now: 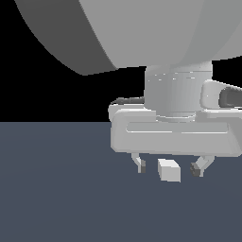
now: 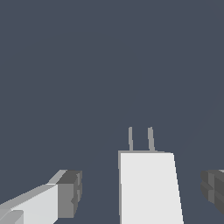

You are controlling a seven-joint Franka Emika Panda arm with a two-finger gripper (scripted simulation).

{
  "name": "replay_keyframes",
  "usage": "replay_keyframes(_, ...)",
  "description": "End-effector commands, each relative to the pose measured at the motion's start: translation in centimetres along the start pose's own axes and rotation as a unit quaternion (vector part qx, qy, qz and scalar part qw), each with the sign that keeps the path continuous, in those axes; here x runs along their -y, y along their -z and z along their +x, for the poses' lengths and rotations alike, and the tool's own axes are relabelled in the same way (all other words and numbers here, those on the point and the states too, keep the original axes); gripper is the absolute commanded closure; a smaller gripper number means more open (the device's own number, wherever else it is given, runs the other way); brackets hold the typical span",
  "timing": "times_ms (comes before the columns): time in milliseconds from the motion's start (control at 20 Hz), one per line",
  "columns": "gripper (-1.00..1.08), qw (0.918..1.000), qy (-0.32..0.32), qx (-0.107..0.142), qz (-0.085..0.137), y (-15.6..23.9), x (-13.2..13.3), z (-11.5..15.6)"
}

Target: Plug the charger into the wall socket.

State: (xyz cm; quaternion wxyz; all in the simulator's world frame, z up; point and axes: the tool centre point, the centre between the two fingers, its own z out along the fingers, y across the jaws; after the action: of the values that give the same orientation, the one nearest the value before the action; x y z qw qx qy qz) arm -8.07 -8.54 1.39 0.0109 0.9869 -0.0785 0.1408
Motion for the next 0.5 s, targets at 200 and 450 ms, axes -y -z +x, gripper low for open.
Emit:
replay_keyframes(200,1.08,1.0000,0.000,-0.001,0.000,-0.21,0.02,-0.01)
replay_keyframes(450,1.08,1.0000,0.000,-0.001,0.000,-0.21,0.02,-0.01)
